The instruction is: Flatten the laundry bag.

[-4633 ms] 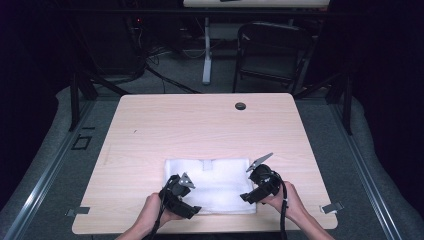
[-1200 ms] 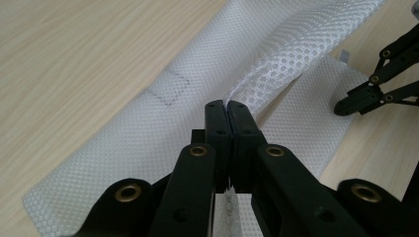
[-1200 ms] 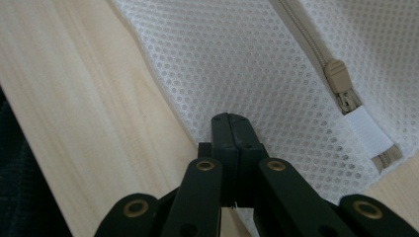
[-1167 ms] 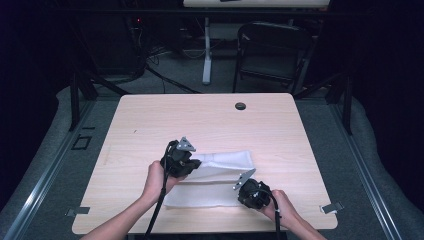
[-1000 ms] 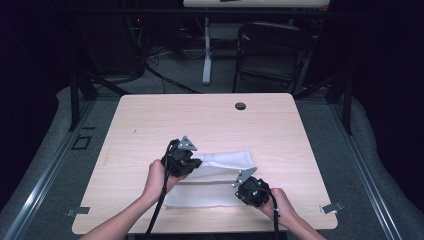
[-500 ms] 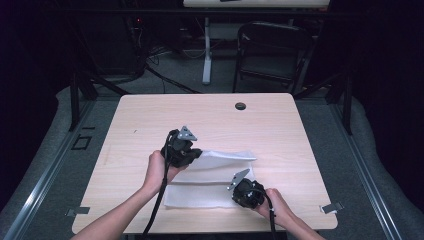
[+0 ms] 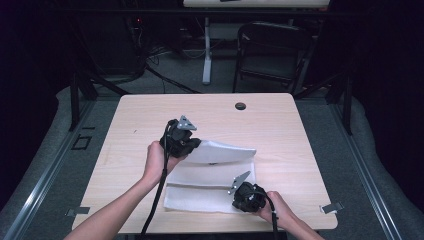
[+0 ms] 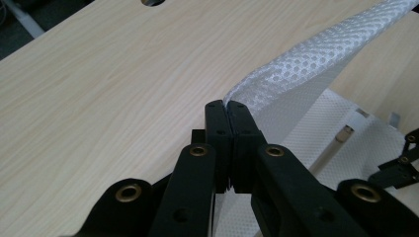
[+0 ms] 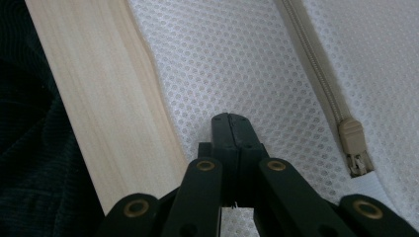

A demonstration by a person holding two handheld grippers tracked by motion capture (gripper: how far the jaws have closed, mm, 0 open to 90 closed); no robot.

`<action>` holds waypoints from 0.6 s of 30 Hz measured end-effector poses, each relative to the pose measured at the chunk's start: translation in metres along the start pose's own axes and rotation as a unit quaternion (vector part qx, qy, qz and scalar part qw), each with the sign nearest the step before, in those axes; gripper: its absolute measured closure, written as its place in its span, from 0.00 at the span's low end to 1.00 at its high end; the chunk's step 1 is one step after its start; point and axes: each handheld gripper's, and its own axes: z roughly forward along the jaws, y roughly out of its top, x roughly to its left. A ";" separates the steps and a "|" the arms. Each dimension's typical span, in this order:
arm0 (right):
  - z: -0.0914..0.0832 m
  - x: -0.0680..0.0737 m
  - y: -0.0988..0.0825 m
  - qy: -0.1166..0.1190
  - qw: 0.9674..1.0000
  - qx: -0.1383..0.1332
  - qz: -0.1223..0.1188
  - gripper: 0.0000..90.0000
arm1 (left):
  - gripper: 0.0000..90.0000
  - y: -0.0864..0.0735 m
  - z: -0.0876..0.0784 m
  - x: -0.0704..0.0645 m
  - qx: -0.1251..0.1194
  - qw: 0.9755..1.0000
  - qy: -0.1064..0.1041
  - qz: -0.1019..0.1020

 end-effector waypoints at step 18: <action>0.006 0.000 0.013 -0.020 1.000 -0.010 0.016 1.00 | 1.00 0.016 0.019 0.011 0.000 1.000 0.011 -0.012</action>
